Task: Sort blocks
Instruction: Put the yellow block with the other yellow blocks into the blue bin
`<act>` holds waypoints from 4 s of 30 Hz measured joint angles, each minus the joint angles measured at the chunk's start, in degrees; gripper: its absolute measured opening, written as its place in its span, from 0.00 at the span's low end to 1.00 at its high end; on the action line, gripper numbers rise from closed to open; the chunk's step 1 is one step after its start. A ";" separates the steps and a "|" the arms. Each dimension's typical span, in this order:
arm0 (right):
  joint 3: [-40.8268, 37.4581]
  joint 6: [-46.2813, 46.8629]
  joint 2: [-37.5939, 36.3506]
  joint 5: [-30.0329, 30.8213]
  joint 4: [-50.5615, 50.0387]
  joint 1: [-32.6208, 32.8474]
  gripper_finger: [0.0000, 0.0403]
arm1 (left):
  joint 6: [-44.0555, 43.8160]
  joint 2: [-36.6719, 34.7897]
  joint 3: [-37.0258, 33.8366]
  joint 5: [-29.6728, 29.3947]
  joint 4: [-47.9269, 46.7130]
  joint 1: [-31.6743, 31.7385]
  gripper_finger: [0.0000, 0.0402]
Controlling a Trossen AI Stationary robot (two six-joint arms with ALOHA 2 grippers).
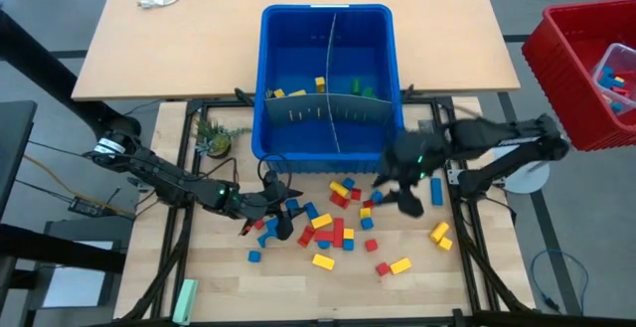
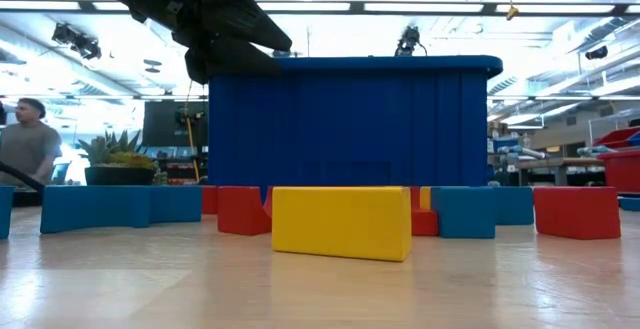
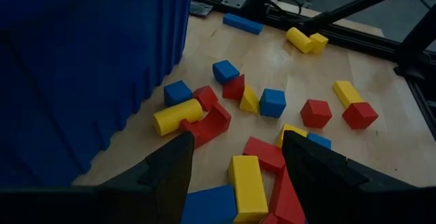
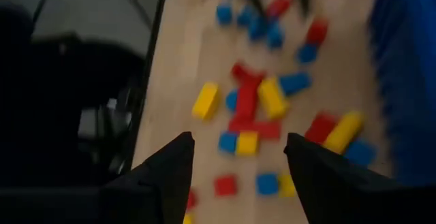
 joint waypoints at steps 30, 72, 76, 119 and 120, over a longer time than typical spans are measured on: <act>-37.98 17.53 4.38 14.13 29.28 35.69 0.65 | -1.70 0.00 0.02 0.18 0.03 -0.01 0.58; -38.24 23.61 8.30 22.21 31.08 39.29 0.28 | -1.53 0.00 0.02 -0.29 -0.04 -0.02 0.58; -38.24 20.83 0.40 27.63 32.34 35.02 0.28 | -1.53 0.00 0.02 -0.29 -0.01 -0.02 0.58; 4.76 -18.00 28.73 20.96 53.36 -37.71 0.29 | -1.55 0.00 0.04 -0.29 0.16 -0.01 0.58; 5.86 -17.82 29.80 20.95 53.41 -38.39 0.29 | -1.55 0.00 0.04 -0.33 0.22 -0.02 0.58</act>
